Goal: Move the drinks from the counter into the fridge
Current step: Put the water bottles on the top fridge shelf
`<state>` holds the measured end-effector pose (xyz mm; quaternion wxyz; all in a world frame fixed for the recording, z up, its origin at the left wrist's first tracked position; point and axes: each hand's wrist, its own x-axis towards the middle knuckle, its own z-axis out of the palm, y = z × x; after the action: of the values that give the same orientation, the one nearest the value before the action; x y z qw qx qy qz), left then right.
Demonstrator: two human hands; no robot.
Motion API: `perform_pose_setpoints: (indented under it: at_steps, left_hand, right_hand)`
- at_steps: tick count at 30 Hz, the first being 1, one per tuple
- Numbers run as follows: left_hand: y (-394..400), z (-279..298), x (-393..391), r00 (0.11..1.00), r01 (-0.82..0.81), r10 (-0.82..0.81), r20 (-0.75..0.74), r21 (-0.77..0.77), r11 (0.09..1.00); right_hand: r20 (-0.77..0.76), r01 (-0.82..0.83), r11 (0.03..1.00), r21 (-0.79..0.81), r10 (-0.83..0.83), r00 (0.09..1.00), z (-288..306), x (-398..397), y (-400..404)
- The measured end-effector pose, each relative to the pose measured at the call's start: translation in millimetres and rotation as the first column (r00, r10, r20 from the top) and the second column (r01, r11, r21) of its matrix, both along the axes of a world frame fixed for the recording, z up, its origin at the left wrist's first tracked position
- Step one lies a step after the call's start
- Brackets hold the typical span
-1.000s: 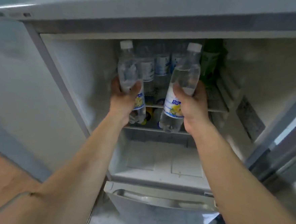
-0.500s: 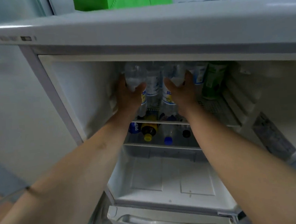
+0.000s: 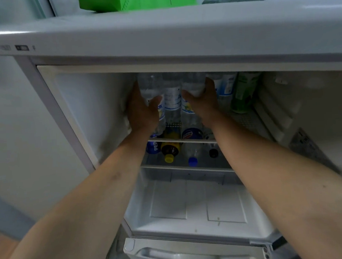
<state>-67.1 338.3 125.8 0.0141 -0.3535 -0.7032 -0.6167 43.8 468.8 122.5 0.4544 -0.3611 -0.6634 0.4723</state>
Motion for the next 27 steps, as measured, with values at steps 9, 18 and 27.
perform_pose_setpoints:
  at_steps: [9, 18, 27]
  left_hand:
    - [-11.7, -4.7, 20.7, 1.0, 0.013, -0.013, -0.016, -0.02, 1.0]
    - [-33.7, -30.8, 59.9, 0.995, 0.05, -0.061, 0.084, 0.13, 0.99]
    - [-49.9, -102.5, 98.1, 0.983, 0.143, -0.168, 0.075, 0.26, 0.955]
  right_hand:
    - [0.277, 0.09, 0.996, -0.012, -0.083, 0.957, -18.9, -2.1, 1.9]
    - [0.132, 0.151, 0.988, -0.034, -0.145, 0.981, -29.1, 6.2, -11.4]
    - [-0.042, 0.144, 0.988, 0.048, -0.142, 0.989, -61.9, 63.8, -84.0]
